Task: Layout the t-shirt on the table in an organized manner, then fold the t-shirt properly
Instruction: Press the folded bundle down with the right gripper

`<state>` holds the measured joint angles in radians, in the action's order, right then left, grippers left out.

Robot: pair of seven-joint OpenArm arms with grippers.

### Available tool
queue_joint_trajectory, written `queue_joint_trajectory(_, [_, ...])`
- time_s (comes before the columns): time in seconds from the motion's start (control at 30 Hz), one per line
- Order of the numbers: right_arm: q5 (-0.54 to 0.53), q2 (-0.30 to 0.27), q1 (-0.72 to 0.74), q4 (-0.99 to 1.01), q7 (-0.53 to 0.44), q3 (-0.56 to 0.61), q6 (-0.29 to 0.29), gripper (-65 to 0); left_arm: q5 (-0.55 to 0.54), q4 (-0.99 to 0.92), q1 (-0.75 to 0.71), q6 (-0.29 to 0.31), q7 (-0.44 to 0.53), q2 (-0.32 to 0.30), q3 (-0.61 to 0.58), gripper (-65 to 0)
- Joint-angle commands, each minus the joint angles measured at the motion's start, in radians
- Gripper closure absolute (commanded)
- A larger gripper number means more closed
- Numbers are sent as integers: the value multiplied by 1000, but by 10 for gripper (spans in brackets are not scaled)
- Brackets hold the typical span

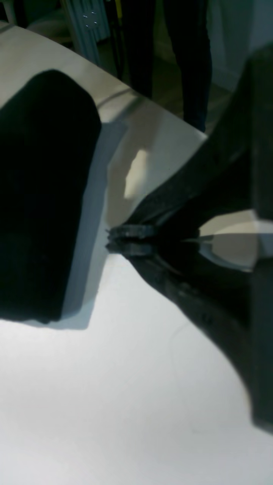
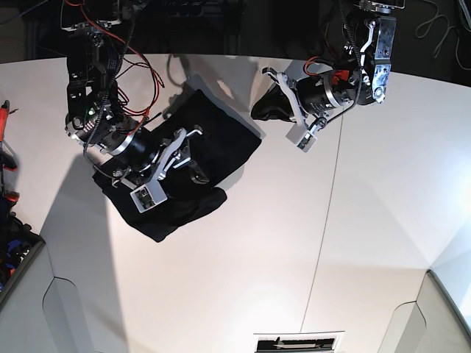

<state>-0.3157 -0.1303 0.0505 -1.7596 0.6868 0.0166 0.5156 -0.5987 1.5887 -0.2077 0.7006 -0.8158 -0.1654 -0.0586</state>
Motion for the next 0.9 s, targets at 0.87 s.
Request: queue_joint_trajectory(0.87, [234,-5,-22,-72,-53,66,-144,-358,12,13,-9,-2,-12,-4,1,0])
